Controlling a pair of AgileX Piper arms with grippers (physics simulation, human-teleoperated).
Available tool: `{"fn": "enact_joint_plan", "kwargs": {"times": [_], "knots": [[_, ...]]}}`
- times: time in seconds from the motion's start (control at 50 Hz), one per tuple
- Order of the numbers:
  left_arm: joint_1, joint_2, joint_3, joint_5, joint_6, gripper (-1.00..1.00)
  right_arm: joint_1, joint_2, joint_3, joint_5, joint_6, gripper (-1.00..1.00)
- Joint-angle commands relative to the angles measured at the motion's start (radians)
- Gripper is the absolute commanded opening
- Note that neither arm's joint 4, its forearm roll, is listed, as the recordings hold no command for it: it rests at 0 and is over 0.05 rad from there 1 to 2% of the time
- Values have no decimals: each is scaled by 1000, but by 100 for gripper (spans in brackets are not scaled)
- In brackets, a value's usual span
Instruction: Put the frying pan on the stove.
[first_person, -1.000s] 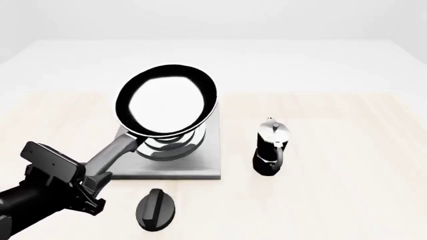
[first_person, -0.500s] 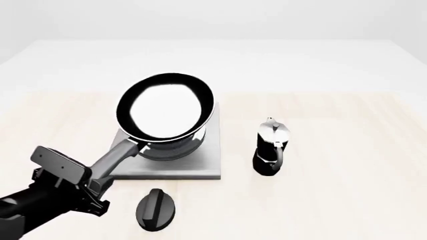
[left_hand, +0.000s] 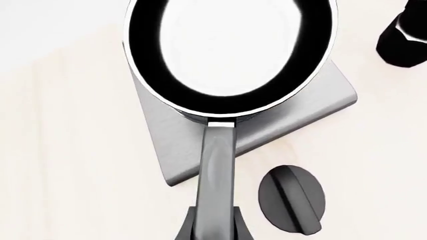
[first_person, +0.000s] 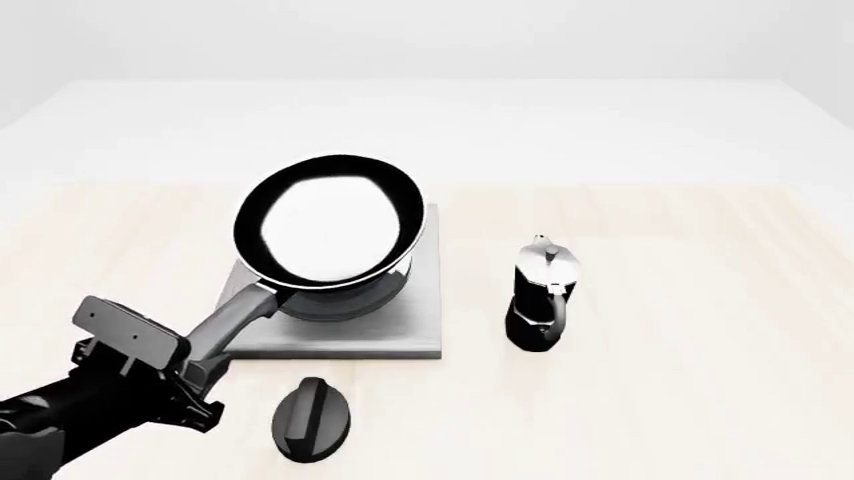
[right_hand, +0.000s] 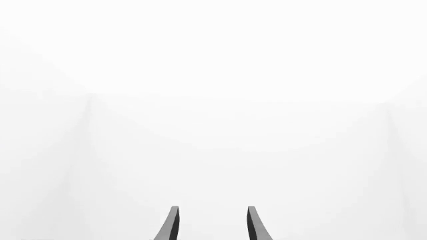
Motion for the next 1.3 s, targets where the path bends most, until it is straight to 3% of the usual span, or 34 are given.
{"fn": "enact_joint_plan", "kwargs": {"times": [0.02,1.3], "knots": [[6,19,-15,-40,7,-100,3,0,17,-10,-6,100],[39,119,28,-144,4,-100,8,0,23,-14,-4,100]]}}
